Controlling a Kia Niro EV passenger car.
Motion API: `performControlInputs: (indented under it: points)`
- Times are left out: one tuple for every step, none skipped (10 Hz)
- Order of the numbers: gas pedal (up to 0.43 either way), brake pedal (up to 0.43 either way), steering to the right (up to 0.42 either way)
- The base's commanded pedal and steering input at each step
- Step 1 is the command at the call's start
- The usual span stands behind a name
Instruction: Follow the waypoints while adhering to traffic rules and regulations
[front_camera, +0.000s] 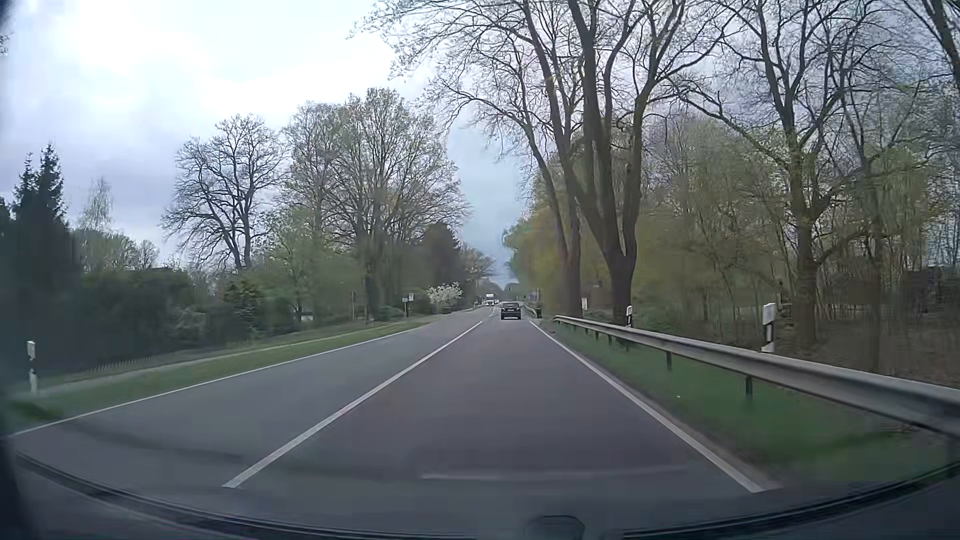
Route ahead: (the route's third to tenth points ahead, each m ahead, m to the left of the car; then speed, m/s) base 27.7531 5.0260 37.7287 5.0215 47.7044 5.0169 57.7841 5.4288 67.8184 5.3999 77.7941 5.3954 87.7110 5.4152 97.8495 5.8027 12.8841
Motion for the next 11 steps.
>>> performControlInputs:
  points:
    - [0.157,0.000,-0.001]
    - [0.157,0.000,-0.001]
    - [0.157,0.000,-0.001]
    - [0.157,0.000,-0.001]
    - [0.157,0.000,-0.001]
    - [0.169,0.000,-0.001]
    - [0.169,0.000,-0.001]
    - [0.169,0.000,-0.001]
    - [0.169,0.000,-0.001]
    - [0.169,0.000,-0.001]
    - [0.157,0.000,-0.001]
